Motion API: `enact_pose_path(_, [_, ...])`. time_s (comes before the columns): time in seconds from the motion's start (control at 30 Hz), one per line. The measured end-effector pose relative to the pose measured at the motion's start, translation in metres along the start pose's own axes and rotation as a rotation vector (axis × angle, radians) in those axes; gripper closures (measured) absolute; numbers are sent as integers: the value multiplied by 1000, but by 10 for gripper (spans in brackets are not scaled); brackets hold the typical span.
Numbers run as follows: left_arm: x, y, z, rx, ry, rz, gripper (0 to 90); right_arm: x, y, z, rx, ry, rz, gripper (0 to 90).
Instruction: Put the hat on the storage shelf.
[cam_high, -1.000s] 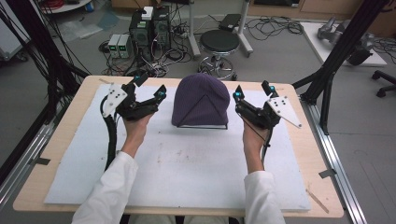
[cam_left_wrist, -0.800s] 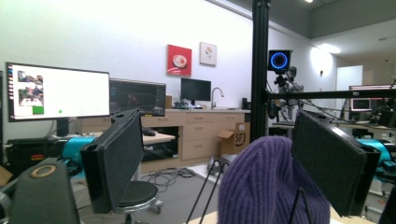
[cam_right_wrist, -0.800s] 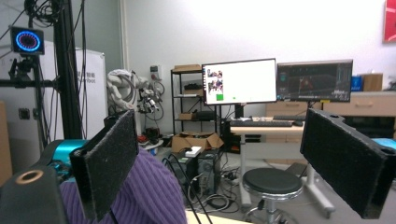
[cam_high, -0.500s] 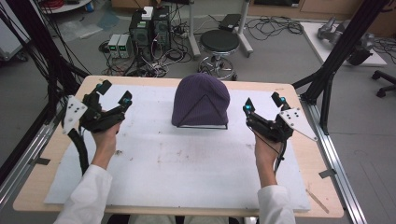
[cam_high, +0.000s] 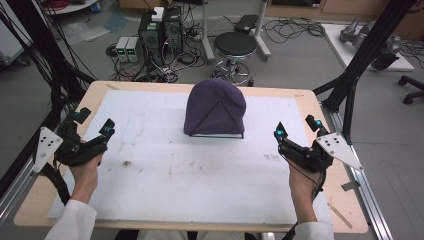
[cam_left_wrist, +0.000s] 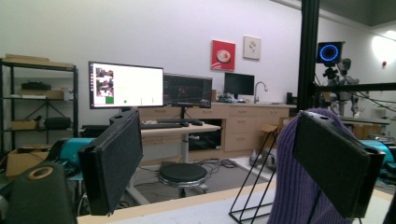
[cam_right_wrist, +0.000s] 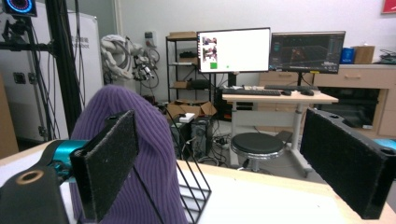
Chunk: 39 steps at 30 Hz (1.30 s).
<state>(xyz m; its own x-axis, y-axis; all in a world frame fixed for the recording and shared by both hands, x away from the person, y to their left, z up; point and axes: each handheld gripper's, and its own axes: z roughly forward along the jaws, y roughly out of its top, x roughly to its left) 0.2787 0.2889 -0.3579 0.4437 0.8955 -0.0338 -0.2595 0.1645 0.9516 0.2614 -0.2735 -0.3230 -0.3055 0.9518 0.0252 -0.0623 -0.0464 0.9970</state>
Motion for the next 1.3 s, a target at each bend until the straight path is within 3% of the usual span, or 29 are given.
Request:
enact_pose_path(0.3, [8,-2,-15,-2,38,-3,162,-9,-15,-20,27,-28,45,108])
enact_pose_path(0.77, [21,-31,-43,59,114,-54,170,-16,-58,-30,38,-81,65,108])
enact_pose_path(0.93, [21,-35,-49,65,115,-58,173,-14,-73,-30,62,-82,55,108])
enact_pose_path(1.13, [20,-47,-56,94,98,-22,187,-14,-91,-34,61,-103,49,108])
enact_pose_path(1.3, [18,-62,-62,141,82,-65,184,-15,-105,-33,95,-118,61,108])
